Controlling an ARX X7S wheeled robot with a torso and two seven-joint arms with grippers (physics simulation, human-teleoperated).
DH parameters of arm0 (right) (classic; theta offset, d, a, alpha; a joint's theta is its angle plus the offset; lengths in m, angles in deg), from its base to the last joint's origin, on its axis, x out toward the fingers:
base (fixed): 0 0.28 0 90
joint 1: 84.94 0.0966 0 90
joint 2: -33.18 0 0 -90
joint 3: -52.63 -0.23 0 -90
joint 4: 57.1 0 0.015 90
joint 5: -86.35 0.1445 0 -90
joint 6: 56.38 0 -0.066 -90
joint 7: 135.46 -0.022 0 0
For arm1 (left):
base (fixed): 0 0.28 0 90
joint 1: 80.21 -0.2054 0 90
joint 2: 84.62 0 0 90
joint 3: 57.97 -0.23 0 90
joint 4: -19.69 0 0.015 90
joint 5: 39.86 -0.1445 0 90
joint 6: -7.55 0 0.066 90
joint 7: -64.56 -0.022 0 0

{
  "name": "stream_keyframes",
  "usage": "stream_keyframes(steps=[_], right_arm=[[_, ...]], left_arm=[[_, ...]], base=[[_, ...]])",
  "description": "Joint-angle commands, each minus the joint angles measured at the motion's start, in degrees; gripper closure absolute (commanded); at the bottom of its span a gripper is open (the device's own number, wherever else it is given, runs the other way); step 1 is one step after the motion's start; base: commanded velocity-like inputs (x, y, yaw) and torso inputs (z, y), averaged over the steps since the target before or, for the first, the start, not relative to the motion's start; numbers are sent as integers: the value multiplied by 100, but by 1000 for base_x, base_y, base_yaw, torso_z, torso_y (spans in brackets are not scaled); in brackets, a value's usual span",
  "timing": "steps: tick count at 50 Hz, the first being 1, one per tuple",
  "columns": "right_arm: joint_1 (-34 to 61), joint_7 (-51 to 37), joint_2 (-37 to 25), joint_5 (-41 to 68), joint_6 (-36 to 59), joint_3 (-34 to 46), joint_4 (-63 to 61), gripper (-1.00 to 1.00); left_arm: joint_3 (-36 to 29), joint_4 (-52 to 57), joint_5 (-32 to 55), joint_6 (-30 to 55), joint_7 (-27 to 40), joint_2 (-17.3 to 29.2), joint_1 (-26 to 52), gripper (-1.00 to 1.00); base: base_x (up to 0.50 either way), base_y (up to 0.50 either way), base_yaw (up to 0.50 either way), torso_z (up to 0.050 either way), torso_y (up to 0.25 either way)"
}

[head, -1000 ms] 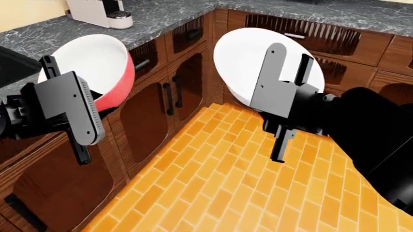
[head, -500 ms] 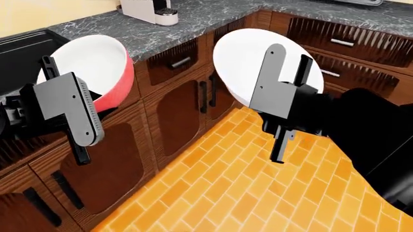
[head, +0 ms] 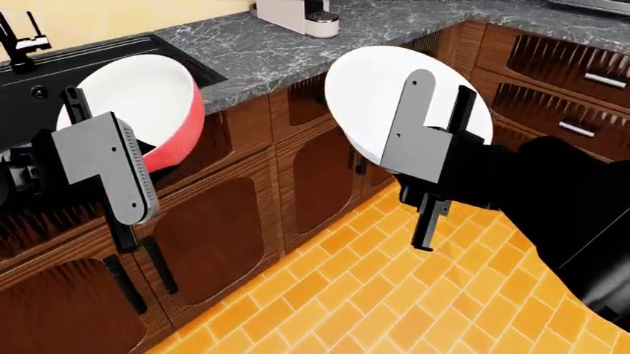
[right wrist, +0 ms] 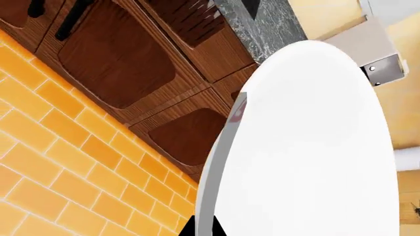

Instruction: Pick the bowl and bowl and place them in the sink. Then turn on the water.

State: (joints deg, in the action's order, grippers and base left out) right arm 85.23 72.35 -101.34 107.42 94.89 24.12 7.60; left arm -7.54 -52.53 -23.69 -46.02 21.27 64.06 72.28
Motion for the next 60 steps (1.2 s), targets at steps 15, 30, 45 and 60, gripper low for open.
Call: stream_keyframes(steps=[15,30,45,60], right_arm=[[11,-22,-7,-103,-34,-16,-5,100],[7,-27,1,-100,-20,-1,-21,100],[-18,-44,-1,-95,-25,2,-25,100],[-32,-42,-6,-88,-61,-3,4,100]], left_arm=[[55,-3,-75,-89,78,6,60,100],[66,-4,-71,-126,103,43,6,100],[49,-27,-83,-137,106,26,-9,100],[56,7,-74,-109,100,40,-1,100]], base=[[8,-6,500,1,1],[8,-5,500,1,1],[8,-4,500,0,1],[8,-3,500,1,1]])
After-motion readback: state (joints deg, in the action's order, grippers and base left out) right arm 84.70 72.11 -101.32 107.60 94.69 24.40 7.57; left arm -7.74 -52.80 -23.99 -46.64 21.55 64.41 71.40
